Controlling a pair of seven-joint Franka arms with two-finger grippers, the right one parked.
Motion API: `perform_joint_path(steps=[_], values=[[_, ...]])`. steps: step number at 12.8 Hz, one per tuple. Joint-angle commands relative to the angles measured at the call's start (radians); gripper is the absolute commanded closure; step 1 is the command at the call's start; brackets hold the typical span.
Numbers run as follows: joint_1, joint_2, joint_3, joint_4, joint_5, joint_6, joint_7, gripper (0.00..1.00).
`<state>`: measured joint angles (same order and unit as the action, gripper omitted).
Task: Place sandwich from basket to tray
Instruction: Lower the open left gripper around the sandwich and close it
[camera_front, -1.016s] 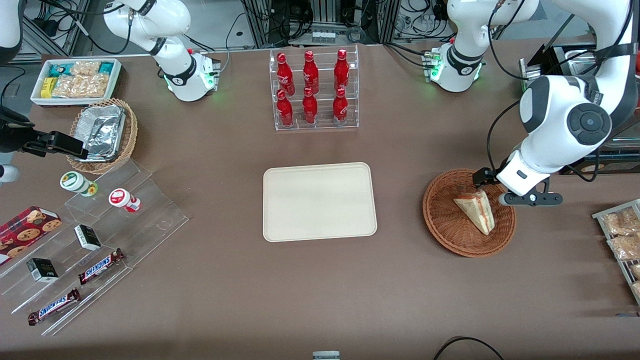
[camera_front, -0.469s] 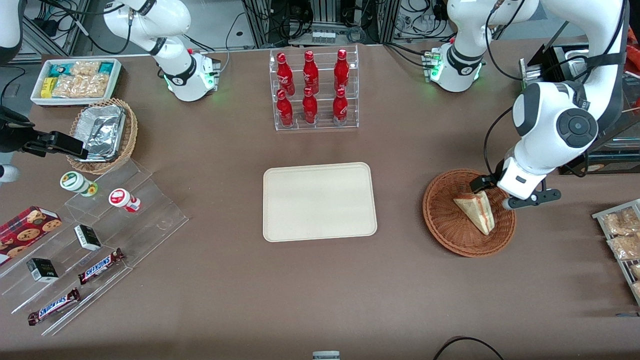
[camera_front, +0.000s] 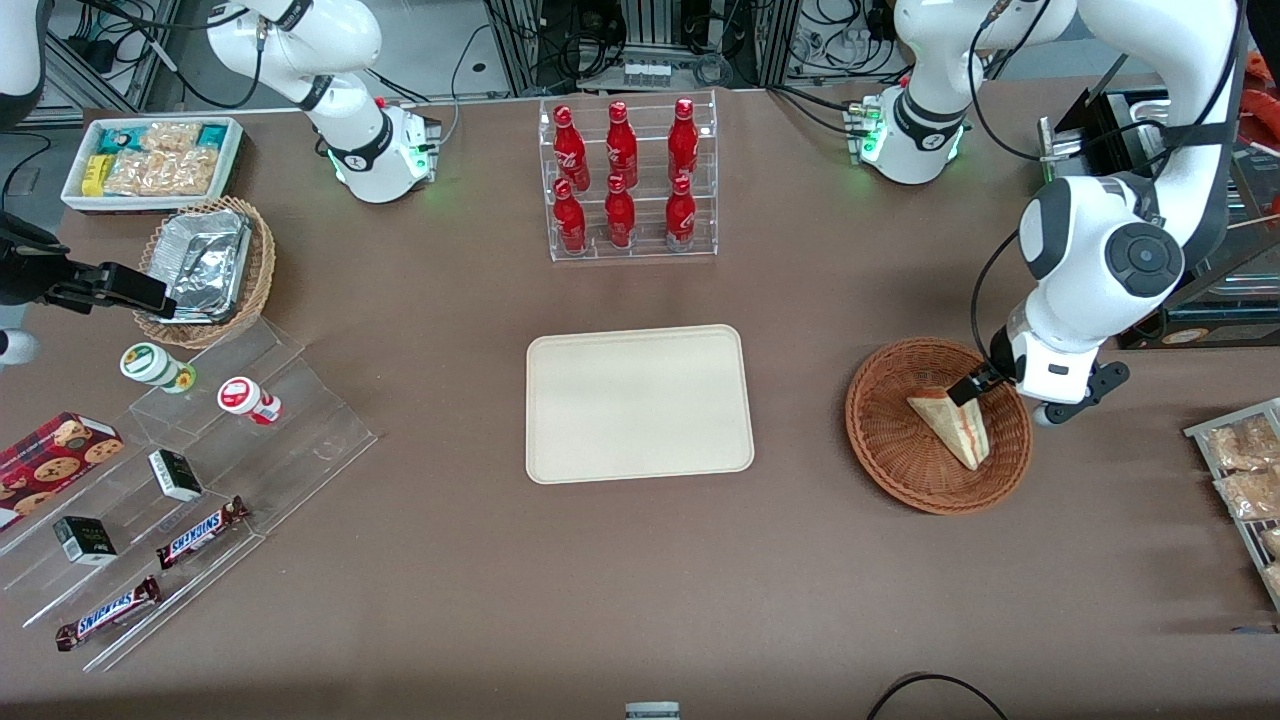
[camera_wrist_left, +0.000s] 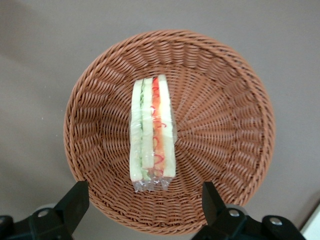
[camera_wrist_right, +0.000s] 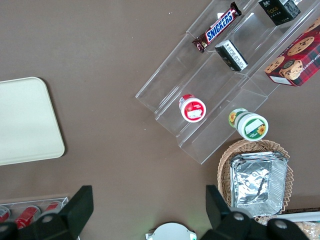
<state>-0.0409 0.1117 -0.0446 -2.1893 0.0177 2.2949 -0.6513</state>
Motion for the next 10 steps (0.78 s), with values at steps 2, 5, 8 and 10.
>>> perform_joint_path(steps=[2,5,8,10], values=[[0.013,0.046,-0.003,-0.003,-0.007,0.049,-0.031,0.00],[0.013,0.089,-0.003,-0.001,-0.009,0.098,-0.033,0.00],[0.013,0.132,-0.003,0.006,-0.012,0.129,-0.034,0.00],[0.013,0.146,-0.003,0.006,-0.030,0.129,-0.034,0.00]])
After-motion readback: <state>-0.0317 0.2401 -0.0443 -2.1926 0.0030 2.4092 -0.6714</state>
